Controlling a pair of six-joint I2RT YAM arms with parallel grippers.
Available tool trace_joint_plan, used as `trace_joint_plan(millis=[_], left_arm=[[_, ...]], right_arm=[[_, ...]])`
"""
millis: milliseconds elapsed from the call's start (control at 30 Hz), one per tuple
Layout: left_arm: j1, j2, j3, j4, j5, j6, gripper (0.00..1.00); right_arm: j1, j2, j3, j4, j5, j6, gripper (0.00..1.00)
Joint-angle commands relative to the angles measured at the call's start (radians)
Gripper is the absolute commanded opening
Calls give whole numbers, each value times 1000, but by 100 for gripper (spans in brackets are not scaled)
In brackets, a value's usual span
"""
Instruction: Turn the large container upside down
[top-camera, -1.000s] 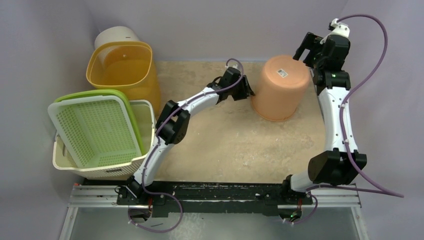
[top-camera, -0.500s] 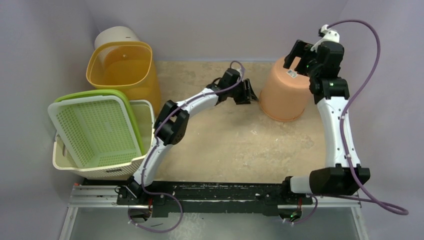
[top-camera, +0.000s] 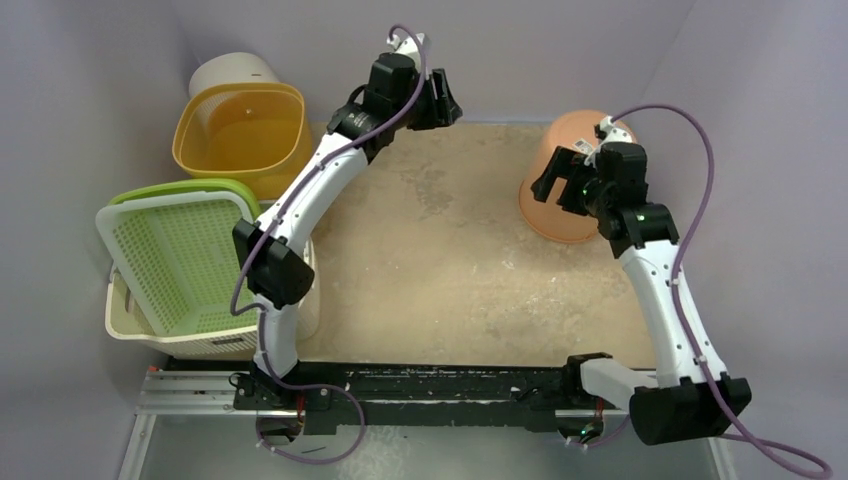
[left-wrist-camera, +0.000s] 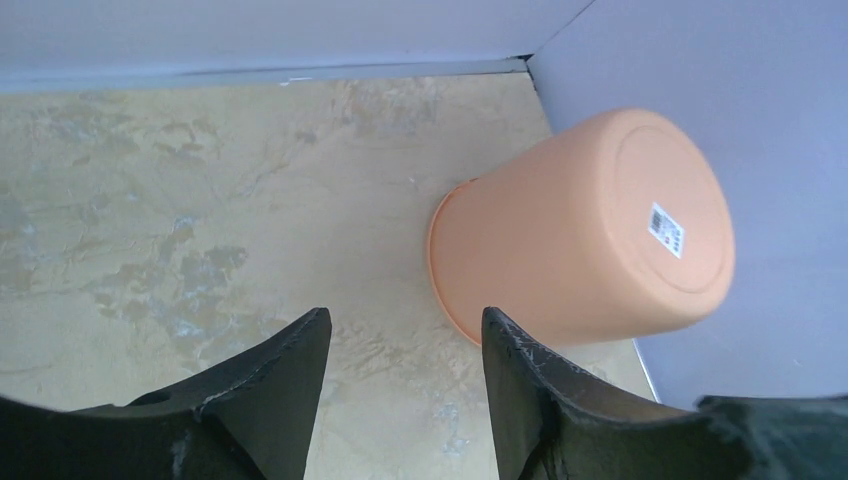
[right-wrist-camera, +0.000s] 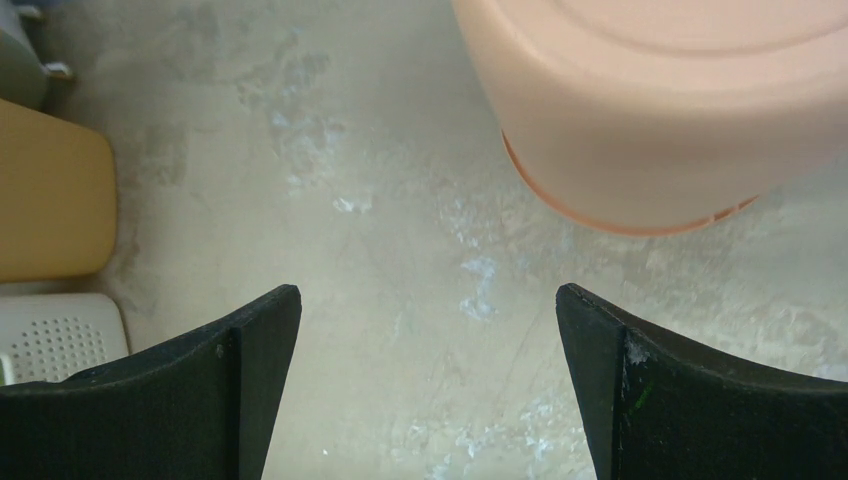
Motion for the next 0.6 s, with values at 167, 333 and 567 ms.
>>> trace_joint_plan(millis=[167,333,567], left_arm=[[-12,-186,-20,25,-106,100,57],[-11,-260,-73,8,-169,131,57],[-11,-371,-148,-6,-263,181,58]], right_arm=[[1,128,-60,135,185,152,100],[-1,251,42,153,356,197,100],[-74,450,173,210,457,161,100]])
